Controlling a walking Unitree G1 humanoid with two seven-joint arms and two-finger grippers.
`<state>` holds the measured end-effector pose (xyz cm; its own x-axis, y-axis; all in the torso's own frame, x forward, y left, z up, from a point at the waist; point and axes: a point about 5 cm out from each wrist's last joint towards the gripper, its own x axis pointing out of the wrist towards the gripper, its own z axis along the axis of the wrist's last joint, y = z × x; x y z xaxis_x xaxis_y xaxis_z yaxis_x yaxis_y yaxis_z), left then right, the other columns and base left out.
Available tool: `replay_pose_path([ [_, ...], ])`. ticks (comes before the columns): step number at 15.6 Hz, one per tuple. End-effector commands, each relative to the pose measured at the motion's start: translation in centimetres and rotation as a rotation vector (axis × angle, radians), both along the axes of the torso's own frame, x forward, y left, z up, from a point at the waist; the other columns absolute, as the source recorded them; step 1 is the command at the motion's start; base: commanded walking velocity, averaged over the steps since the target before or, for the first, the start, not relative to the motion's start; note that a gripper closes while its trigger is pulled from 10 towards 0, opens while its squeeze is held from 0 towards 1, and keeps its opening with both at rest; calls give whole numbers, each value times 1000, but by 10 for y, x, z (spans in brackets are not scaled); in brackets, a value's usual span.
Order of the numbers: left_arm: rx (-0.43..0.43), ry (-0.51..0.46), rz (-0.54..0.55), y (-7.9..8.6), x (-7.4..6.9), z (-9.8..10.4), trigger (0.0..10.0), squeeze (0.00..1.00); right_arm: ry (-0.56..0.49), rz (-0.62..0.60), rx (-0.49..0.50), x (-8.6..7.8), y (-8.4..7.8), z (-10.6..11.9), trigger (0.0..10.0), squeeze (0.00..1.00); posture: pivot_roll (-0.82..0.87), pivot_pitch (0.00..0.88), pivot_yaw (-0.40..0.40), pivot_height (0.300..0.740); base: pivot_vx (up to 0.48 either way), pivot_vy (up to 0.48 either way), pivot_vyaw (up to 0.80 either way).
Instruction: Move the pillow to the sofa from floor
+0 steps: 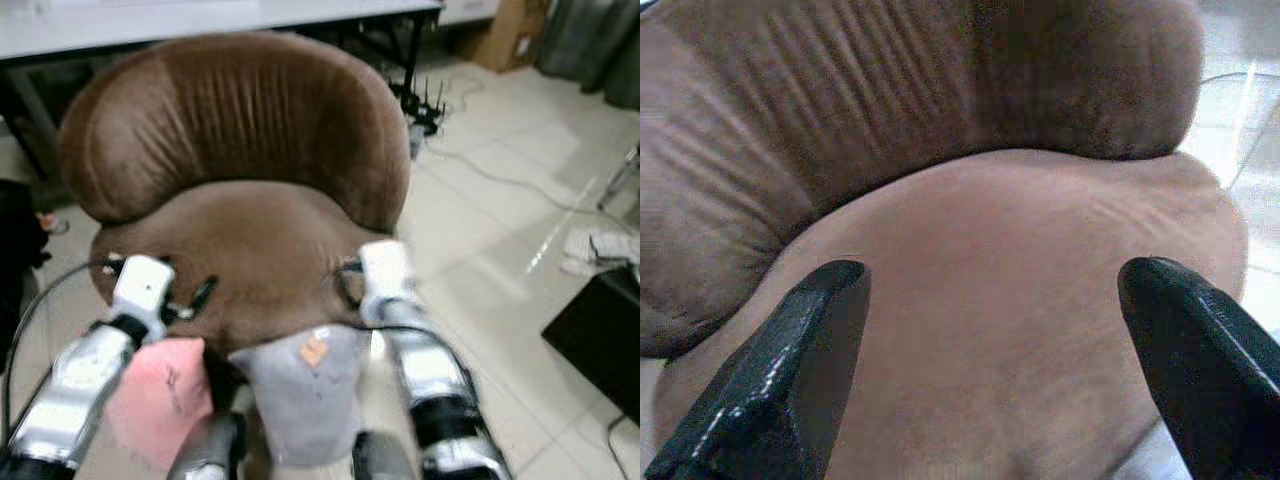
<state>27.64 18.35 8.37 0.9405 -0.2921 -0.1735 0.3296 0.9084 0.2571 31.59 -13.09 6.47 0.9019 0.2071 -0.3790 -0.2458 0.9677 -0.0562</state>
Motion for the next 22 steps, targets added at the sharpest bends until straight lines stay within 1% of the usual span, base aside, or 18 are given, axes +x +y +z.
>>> replay_pose_path([
  [1,3,6,-26,-7,-1,-1,10000,0,7,-30,-10,-1,-13,-1,10000,0,54,0,27,613,0,0,0],
  [3,10,10,-52,-9,-1,-1,10000,0,16,-16,-13,-1,-11,-2,10000,0,54,0,28,613,0,0,0],
  [5,25,18,-86,-11,-2,-2,10000,0,17,-9,-14,0,-10,-1,10000,0,54,0,28,588,0,0,0],
  [8,31,20,-93,-13,-2,-3,10000,0,18,-6,-12,-1,-10,-2,10000,0,54,0,28,553,0,0,0],
  [12,34,24,-101,-12,-2,-3,10000,0,16,-8,-11,0,-9,-1,10000,0,53,0,31,518,0,0,0],
  [15,37,43,-106,-12,-2,-6,10000,0,21,9,-14,-1,-8,-2,10000,0,53,0,34,514,0,0,0],
  [19,37,43,-106,-12,-2,-6,10000,0,21,9,-14,-1,-8,-2,10000,0,53,0,34,514,0,0,0],
  [22,55,61,-94,-9,-3,-11,10000,0,12,34,-7,-1,-5,-1,10000,0,59,0,32,514,0,0,0],
])
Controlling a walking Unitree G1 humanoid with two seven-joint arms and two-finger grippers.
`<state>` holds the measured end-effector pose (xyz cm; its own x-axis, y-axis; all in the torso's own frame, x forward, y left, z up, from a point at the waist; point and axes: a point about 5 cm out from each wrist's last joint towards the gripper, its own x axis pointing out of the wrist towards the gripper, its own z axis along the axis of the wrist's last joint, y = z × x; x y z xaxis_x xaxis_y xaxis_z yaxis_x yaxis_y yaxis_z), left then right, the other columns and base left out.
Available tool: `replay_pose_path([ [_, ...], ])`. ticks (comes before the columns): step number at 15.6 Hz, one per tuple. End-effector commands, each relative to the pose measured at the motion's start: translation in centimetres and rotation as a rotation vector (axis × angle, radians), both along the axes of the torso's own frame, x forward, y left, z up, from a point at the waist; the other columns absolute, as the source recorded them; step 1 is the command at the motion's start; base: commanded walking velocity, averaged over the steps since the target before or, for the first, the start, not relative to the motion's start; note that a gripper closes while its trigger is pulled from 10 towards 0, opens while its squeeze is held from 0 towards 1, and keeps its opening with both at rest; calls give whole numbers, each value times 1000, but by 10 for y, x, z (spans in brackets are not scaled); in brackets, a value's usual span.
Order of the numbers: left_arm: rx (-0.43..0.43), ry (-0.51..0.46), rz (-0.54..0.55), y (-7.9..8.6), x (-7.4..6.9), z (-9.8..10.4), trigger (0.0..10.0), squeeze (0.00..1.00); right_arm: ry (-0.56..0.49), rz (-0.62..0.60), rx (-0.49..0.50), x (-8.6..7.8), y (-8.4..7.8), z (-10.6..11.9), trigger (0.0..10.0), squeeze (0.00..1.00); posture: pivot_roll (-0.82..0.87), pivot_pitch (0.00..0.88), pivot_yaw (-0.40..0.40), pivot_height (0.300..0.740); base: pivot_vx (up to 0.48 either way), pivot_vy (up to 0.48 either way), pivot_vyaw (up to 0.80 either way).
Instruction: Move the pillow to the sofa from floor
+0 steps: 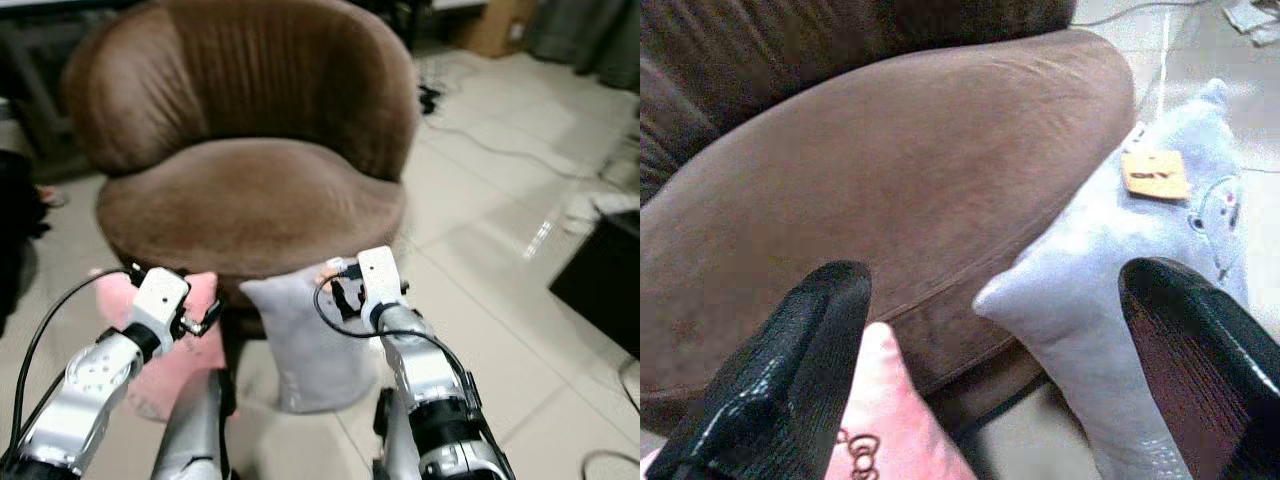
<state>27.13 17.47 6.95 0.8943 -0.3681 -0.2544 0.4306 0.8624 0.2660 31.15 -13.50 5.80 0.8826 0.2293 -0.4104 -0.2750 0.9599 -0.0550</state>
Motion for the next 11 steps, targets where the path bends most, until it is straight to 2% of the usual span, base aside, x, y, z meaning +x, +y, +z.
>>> replay_pose_path([
  [1,13,-11,-2,0,3,2,10000,0,-22,7,2,3,-1,6,10000,0,63,0,27,514,0,0,0],
  [2,-17,-6,15,4,9,-1,10000,0,-25,11,-2,4,0,6,10000,0,63,0,22,514,0,0,0],
  [3,-39,8,18,6,13,-3,10000,396,-29,15,-8,4,0,7,10000,0,57,0,19,514,0,0,0],
  [4,-52,18,11,7,18,-4,10000,1000,-35,16,-15,6,-2,9,10000,0,53,0,18,514,0,0,0],
  [7,-60,25,32,9,32,-4,10000,1000,-42,5,-22,8,-6,11,10000,0,45,0,13,514,0,0,0],
  [8,-69,-18,44,4,41,3,10000,1000,-49,8,-28,8,-7,13,10000,0,29,0,16,514,0,0,0],
  [10,-97,-81,100,-2,49,17,10000,976,-56,3,-20,10,-7,16,10000,0,19,0,17,505,0,0,0],
  [11,-113,-93,104,-5,50,20,10000,400,-54,-1,-20,9,-8,16,10000,0,17,0,15,500,0,0,0],
])
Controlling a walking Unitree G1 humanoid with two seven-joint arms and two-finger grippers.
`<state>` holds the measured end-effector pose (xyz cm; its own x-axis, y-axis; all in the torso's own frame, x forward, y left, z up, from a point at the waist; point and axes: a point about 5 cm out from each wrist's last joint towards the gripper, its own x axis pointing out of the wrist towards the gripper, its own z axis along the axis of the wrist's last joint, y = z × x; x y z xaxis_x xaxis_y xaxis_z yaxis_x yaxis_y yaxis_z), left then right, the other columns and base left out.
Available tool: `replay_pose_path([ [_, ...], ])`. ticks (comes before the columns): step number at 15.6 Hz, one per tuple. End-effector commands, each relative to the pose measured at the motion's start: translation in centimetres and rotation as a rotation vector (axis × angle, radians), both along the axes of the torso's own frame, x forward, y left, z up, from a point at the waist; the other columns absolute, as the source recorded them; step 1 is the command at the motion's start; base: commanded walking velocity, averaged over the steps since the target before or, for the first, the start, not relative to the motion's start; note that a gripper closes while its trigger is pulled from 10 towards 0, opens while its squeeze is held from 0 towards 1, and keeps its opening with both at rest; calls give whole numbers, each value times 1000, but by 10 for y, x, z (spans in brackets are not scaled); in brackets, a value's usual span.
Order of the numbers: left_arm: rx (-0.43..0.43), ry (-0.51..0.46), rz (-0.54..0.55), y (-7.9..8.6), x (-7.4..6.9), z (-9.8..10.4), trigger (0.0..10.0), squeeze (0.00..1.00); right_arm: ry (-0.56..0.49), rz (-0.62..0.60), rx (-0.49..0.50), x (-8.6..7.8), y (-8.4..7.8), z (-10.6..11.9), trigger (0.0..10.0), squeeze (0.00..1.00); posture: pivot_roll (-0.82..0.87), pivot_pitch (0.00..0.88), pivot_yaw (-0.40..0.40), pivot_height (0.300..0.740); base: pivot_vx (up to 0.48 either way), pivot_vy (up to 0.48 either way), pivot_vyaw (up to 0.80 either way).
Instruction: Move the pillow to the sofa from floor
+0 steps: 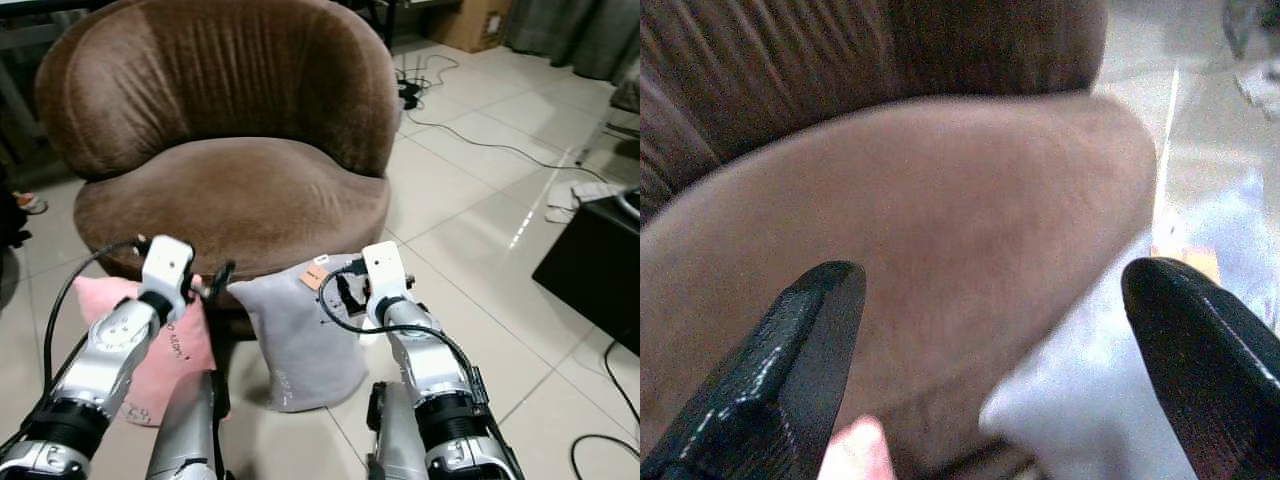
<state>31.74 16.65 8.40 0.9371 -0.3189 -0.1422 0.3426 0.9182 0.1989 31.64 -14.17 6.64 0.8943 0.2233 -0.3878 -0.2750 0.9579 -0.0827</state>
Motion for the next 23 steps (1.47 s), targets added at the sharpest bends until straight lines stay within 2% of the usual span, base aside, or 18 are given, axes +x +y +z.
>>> replay_pose_path([
  [1,-21,-44,6,-1,3,10,10000,0,-18,-6,-2,2,-2,6,10000,0,19,0,14,490,0,0,0],
  [3,-10,-90,2,-2,-2,14,10000,0,-15,-10,-1,-1,-2,2,10000,0,22,0,14,480,0,0,0],
  [6,-18,-93,14,1,-3,14,10000,0,-15,-15,0,-1,-2,2,10000,0,25,0,12,480,0,0,0],
  [8,-17,-98,10,1,-4,16,10000,0,-9,-21,24,-1,-1,0,10000,0,34,0,9,480,330,0,0],
  [11,-8,-106,-5,1,-4,18,10000,0,-15,-16,18,1,0,1,10000,0,35,0,11,480,399,0,-715],
  [16,4,-107,-17,0,-4,18,10000,0,-18,-9,7,1,0,0,10000,0,32,0,16,480,406,0,0],
  [19,43,-101,-5,3,-5,15,10000,0,-17,12,8,0,2,-1,10000,0,36,0,17,480,0,0,0],
  [23,54,-87,-2,6,-9,12,10000,0,-17,44,4,0,1,-1,10000,0,36,0,17,480,0,0,0],
])
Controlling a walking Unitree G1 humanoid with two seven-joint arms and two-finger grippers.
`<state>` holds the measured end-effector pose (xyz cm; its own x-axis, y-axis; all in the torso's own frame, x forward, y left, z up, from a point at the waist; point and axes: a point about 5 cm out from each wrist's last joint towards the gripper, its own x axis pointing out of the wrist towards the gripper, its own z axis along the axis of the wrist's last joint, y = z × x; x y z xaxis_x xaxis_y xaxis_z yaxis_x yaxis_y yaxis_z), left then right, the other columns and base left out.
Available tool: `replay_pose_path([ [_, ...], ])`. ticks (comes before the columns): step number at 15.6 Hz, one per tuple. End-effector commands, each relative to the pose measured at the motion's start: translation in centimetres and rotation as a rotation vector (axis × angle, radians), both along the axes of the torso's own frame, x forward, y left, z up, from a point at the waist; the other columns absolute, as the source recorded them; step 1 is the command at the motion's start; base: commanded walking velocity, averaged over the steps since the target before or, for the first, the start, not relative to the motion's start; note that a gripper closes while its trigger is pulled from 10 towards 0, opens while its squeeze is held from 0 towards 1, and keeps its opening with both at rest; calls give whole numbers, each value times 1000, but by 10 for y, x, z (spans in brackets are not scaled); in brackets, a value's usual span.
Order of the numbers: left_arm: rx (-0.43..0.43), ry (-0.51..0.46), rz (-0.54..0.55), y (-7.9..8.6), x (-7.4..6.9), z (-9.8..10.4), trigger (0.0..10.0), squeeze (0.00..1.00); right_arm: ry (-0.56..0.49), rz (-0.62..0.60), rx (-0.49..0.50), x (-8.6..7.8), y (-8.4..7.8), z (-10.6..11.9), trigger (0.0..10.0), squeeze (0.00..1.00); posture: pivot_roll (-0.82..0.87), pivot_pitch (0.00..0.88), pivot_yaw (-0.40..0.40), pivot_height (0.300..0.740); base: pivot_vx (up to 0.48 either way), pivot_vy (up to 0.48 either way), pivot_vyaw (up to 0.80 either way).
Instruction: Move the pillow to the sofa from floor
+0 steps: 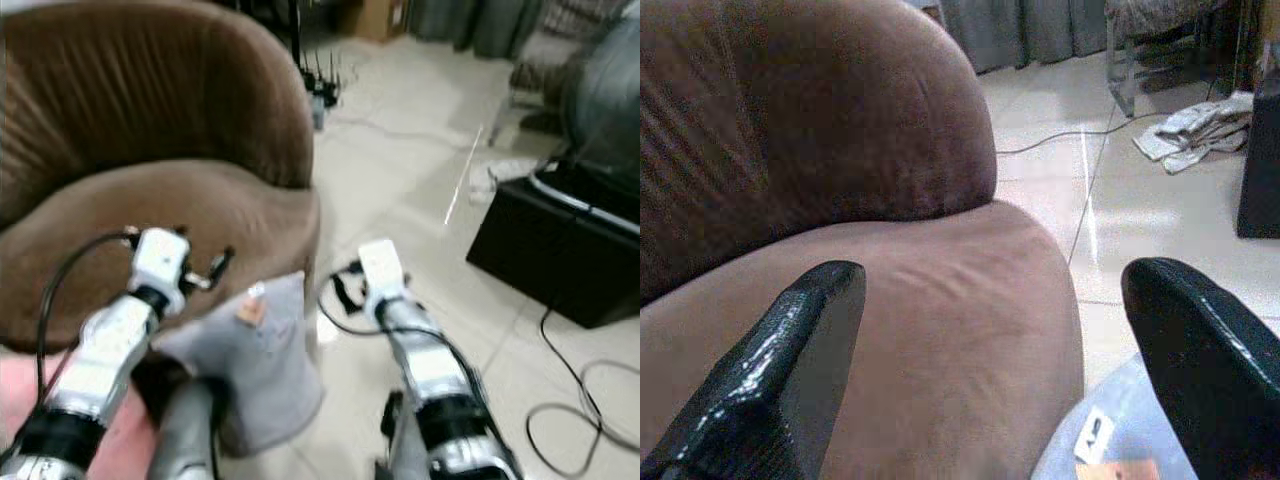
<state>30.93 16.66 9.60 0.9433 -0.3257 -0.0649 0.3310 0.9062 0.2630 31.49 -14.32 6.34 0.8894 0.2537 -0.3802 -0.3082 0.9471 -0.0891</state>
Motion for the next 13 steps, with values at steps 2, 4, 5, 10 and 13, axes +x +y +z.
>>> replay_pose_path([
  [2,28,9,17,6,-2,-1,10000,0,-6,12,7,1,1,2,10000,0,45,0,16,480,0,0,0],
  [4,43,25,28,8,-5,-5,10000,0,-4,20,9,1,1,1,10000,0,45,0,16,480,0,0,0],
  [5,59,40,28,8,-6,-8,10000,0,-3,29,11,1,2,1,10000,0,49,0,15,480,0,0,0],
  [10,23,246,-5,23,5,-28,10000,1000,-13,184,57,5,7,16,10000,0,22,0,28,480,0,0,0],
  [13,-4,328,89,42,19,-33,10000,1000,2,275,-9,5,2,17,10000,0,19,0,11,480,0,0,0],
])
